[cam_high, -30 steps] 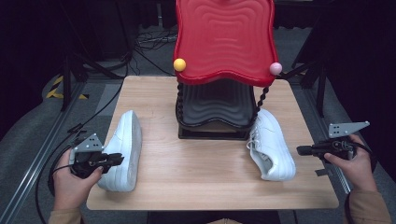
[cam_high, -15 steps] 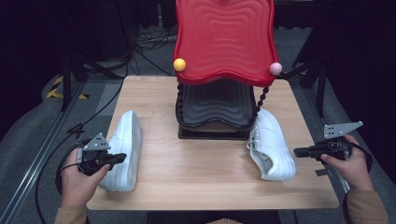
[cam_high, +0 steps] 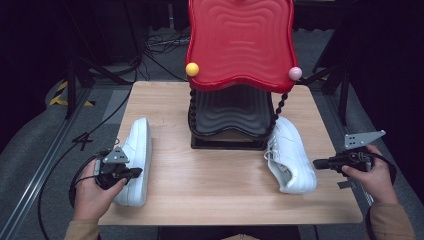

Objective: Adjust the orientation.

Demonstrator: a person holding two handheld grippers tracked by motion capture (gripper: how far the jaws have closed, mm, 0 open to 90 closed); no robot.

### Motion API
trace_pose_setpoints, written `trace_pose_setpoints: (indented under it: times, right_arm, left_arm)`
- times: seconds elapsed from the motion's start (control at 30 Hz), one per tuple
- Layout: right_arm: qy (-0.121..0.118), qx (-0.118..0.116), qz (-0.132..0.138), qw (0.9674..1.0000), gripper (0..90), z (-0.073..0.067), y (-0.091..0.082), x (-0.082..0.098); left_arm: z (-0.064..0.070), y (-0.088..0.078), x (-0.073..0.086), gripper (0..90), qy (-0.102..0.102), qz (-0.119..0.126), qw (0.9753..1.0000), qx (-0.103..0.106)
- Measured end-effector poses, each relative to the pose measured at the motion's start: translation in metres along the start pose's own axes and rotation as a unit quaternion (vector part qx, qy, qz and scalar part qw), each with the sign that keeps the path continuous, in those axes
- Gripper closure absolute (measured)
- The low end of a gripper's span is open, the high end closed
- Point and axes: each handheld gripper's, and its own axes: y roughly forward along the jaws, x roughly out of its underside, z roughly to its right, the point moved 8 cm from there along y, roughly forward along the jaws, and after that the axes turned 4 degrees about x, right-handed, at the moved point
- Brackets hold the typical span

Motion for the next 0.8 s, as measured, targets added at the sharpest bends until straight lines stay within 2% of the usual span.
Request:
trace_pose_setpoints:
  times: [0.17, 0.4, 0.53, 0.57, 0.6, 0.67, 0.7, 0.8]
  right_arm:
    - [-0.001, 0.001, 0.000, 1.0000, 89.4, 0.000, 0.000, 0.000]
    - [0.002, 0.003, -0.004, 1.0000, 89.3, -0.001, -0.001, 0.003]
    - [0.003, 0.005, -0.004, 1.0000, 89.2, -0.002, -0.003, 0.006]
    - [0.005, 0.006, -0.002, 1.0000, 89.1, -0.002, -0.005, 0.007]
    - [0.006, 0.007, -0.001, 1.0000, 89.1, -0.001, -0.006, 0.008]
    - [0.009, 0.010, -0.001, 0.9999, 89.1, -0.001, -0.008, 0.010]
    - [0.010, 0.010, 0.000, 0.9999, 89.0, 0.000, -0.008, 0.011]
    - [0.012, 0.012, -0.001, 0.9999, 88.7, 0.000, -0.010, 0.013]
  left_arm:
    - [0.003, 0.002, -0.004, 89.8, 0.008, -0.005, 0.9999, -0.006]
    - [0.008, 0.008, -0.011, 89.8, 0.023, -0.017, 0.9996, -0.001]
    - [0.014, 0.015, -0.018, 89.8, 0.030, -0.028, 0.9992, 0.004]
    - [0.019, 0.019, -0.022, 89.7, 0.033, -0.039, 0.9987, 0.001]
    - [0.021, 0.022, -0.025, 88.7, 0.035, -0.042, 0.9985, 0.002]
    - [0.025, 0.025, -0.032, 78.9, 0.034, -0.043, 0.9983, -0.017]
    - [0.025, 0.025, -0.032, 76.9, 0.034, -0.043, 0.9983, -0.017]
    - [0.037, 0.021, -0.047, 72.4, 0.052, -0.023, 0.9984, -0.007]
